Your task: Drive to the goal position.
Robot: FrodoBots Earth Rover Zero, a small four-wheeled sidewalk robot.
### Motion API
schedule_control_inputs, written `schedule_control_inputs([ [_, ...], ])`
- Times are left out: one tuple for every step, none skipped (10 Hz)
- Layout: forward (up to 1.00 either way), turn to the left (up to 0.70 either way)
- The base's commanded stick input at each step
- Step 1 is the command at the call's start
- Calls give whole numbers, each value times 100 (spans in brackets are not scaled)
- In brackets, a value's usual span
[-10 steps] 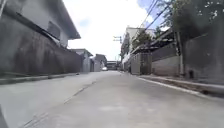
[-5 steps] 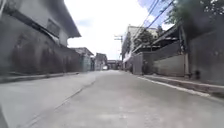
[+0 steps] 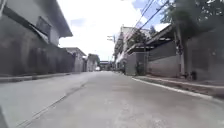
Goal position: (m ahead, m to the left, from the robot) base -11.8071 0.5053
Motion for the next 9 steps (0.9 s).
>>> schedule_control_inputs([
  [70, -3],
  [70, -2],
  [70, -3],
  [70, -1],
  [70, 0],
  [70, 0],
  [70, 0],
  [70, 0],
  [70, 0],
])
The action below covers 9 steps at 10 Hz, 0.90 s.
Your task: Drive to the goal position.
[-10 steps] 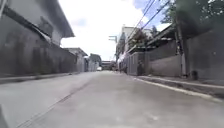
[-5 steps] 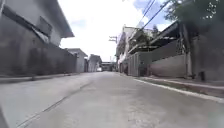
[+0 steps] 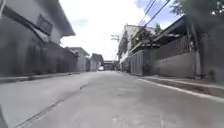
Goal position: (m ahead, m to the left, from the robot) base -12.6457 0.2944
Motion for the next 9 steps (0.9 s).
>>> schedule_control_inputs([
  [70, -35],
  [70, -35],
  [70, -35],
  [70, -24],
  [70, -9],
  [70, -2],
  [70, 0],
  [70, 0],
  [70, 0],
])
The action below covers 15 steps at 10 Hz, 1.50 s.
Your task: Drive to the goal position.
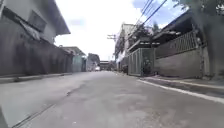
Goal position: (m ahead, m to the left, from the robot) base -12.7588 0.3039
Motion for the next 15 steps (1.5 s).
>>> schedule_control_inputs([
  [70, 0],
  [70, 0],
  [70, 0],
  [70, 0],
  [70, 0],
  [70, 0],
  [70, 0],
  [70, 0],
  [70, 0],
  [70, 0],
  [70, 0],
  [70, 0],
  [70, 0],
  [70, 0],
  [70, 0],
])
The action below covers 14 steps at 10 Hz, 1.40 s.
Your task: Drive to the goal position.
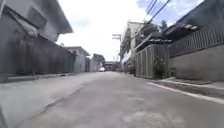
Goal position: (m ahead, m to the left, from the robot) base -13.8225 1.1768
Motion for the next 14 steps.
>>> schedule_control_inputs([
  [70, 0],
  [70, 0],
  [70, 0],
  [70, 0],
  [70, 0],
  [70, 0],
  [70, 0],
  [70, 0],
  [70, 0],
  [70, 0],
  [70, 0],
  [70, 0],
  [70, 0],
  [70, 0],
])
